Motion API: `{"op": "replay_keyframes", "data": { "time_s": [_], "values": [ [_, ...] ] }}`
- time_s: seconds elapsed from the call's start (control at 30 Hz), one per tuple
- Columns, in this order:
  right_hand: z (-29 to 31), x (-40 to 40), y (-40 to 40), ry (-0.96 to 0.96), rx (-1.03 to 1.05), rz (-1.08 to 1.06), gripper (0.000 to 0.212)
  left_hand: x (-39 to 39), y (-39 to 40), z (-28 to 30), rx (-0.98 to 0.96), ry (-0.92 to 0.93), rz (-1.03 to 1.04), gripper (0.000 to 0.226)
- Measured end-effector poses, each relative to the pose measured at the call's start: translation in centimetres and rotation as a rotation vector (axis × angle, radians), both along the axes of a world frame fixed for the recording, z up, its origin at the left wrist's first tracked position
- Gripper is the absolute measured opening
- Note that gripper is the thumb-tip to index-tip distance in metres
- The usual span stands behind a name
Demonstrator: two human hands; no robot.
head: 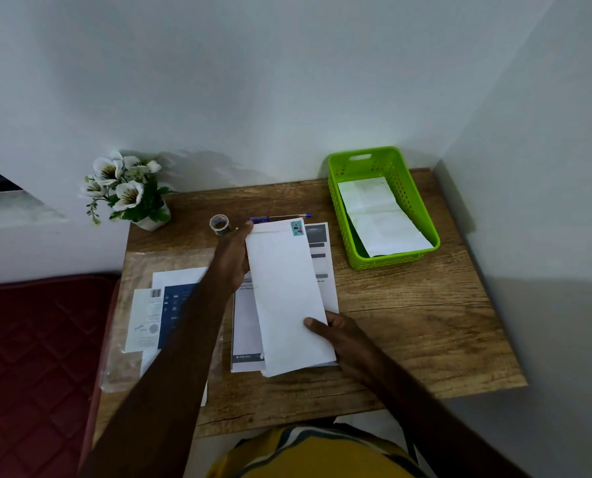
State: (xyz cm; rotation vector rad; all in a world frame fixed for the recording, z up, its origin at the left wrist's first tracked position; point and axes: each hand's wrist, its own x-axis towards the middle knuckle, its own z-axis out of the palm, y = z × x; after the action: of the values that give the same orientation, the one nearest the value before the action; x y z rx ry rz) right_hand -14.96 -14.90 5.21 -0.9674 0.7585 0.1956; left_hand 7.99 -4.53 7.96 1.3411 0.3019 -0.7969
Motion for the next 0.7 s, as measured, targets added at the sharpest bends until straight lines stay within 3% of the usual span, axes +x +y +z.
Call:
{"op": "replay_keyframes", "data": {
  "time_s": [0.1,0.23,0.47,0.53,0.6,0.7],
  "values": [
    [-0.4,-0.2,0.2,0.007,0.005,-0.012,0.029,-0.1,0.0,-0.3,0.004,0.005,-0.003,0.024],
    [0.4,-0.3,0.2,0.015,-0.073,-0.014,0.027,0.1,0.3,-0.6,-0.022,0.009,-0.021,0.035],
    [8.9,0.1,-4.9,-0.077,-0.471,-0.146,0.011,0.9,0.8,0.1,-0.092,-0.17,-0.141,0.03],
    [12.9,0.2,-6.9,-0.087,-0.752,-0.189,0.013,1.1,1.2,0.1,-0.116,-0.182,-0.154,0.028],
    [16.3,0.3,-9.0,-0.027,-1.166,-0.163,0.011,1.0,1.5,0.0,-0.1,-0.196,-0.152,0.03],
    [17.9,1.2,-11.5,0.21,-1.729,-0.077,0.025,0.5,1.6,-0.7,-0.06,-0.203,-0.14,0.034]
  ]
}}
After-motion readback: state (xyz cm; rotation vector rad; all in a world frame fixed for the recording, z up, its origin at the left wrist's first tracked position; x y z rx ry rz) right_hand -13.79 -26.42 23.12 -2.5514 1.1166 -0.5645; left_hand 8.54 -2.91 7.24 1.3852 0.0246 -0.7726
